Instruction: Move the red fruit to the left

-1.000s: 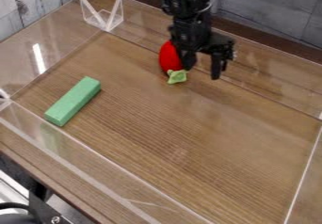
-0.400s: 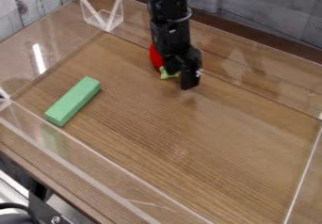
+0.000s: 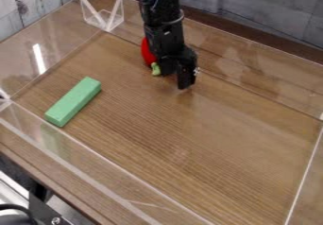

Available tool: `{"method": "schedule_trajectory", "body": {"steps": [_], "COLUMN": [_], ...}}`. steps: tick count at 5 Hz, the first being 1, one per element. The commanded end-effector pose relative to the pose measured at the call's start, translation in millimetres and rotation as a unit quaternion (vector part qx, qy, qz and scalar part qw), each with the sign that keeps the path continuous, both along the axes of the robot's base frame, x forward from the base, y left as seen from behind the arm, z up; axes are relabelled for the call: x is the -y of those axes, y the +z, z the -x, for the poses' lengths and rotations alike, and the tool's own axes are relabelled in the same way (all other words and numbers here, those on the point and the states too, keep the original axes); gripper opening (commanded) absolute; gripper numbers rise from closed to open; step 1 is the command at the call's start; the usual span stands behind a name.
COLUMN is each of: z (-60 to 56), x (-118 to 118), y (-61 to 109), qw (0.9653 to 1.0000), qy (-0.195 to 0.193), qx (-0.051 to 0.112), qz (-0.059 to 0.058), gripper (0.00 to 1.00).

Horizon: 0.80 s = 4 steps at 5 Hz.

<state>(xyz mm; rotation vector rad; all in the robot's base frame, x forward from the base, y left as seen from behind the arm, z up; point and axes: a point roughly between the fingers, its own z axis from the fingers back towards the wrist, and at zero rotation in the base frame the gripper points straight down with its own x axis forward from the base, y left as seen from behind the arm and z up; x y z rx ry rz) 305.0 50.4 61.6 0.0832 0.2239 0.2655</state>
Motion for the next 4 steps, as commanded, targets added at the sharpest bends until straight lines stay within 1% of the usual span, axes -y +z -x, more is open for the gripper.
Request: {"method": "schedule_trajectory", "body": {"steps": [1,2,3,4], "z": [-9.3,-12.0,-8.4,-2.2], "x": [-13,-20,-35,-46], "y": [23.4,35.8,38.6,42.7], "qw": [0.9996,0.9995,0.9994,0.9994], "qy": [0.011,0.012,0.015,0.015], "qx": [0.026,0.03,0.03,0.028], "qz": [-0.003,-0.001,0.005,0.014], "gripper": [0.0,0.0,1.0,1.0]}}
